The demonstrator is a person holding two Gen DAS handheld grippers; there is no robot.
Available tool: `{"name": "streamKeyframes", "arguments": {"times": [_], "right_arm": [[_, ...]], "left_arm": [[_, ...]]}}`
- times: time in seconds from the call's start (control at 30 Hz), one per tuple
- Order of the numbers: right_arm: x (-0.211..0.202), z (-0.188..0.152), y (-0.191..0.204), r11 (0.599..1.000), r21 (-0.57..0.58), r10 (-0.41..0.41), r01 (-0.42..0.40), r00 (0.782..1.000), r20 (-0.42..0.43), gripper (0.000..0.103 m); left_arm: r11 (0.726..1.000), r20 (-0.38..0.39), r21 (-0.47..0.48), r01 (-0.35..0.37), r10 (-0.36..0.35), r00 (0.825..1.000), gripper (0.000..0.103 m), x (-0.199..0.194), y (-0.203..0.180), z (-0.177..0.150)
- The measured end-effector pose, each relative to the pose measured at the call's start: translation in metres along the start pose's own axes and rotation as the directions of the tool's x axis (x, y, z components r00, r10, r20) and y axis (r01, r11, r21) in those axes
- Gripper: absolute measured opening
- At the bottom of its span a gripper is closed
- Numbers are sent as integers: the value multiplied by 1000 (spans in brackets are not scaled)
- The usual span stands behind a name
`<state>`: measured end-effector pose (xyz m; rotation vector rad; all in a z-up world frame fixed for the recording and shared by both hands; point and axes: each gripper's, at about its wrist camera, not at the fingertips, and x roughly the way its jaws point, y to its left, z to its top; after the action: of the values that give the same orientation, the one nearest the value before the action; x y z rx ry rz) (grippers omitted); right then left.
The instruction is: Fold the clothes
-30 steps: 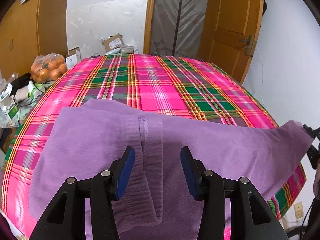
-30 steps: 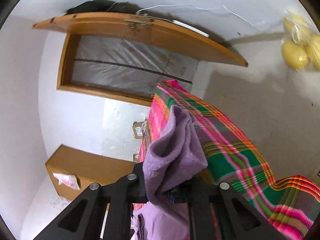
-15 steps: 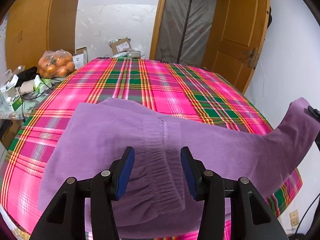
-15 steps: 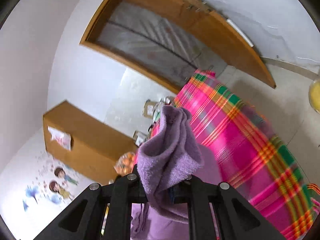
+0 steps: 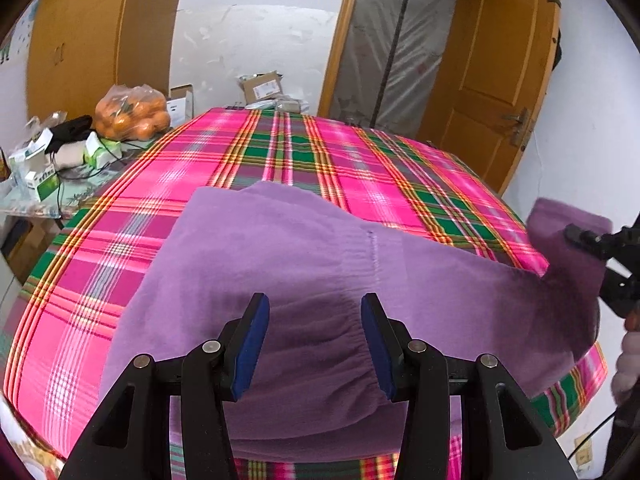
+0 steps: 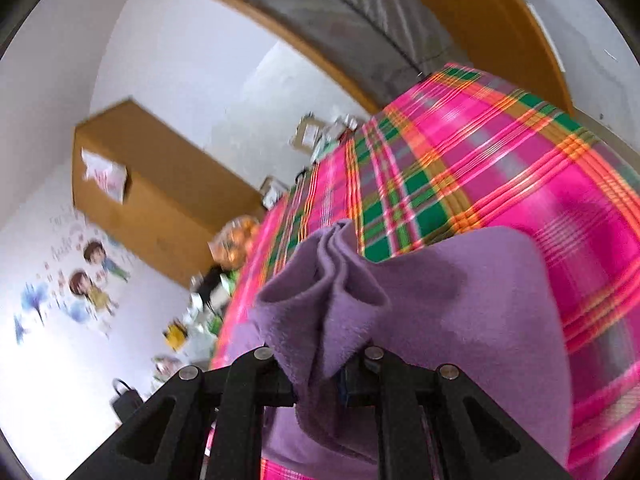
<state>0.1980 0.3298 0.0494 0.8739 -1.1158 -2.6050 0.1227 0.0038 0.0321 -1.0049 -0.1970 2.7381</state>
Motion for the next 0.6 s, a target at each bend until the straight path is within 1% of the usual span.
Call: {"name": "streamKeyframes", "arguments": {"times": [0.2, 0.27, 0.37, 0.4, 0.43, 0.47, 0.5, 0.6], "right_arm": [[42, -22, 19, 991, -119, -72, 62, 994, -84, 14], [54, -29, 25, 982, -168, -106, 87, 988, -110, 14], [73, -40, 33, 970, -221, -144, 104, 974, -175, 18], [76, -44, 35, 965, -240, -152, 104, 970, -191, 24], [78, -48, 39, 961, -259, -149, 94, 968, -202, 28], [78, -52, 42, 958, -277, -140, 78, 967, -211, 34], [78, -56, 46, 955, -291, -130, 62, 967, -221, 36], [76, -65, 53, 947, -321, -98, 12, 962, -253, 36]], "left_arm": [[1000, -9, -25, -12, 12, 1000, 49, 1, 12, -3], [999, -9, -30, -13, 13, 1000, 49, 1, 16, -3], [999, -7, -33, -10, 10, 1000, 49, -1, 17, -3], [999, -7, -33, -8, 8, 1000, 49, -1, 18, -3], [999, -6, -34, -7, 7, 1000, 49, -2, 18, -3], [999, -5, -35, -5, 5, 1000, 49, -2, 18, -3], [999, -5, -35, -4, 4, 1000, 49, -3, 18, -3], [999, -3, -37, 1, -1, 1000, 49, -4, 19, -2]]}}
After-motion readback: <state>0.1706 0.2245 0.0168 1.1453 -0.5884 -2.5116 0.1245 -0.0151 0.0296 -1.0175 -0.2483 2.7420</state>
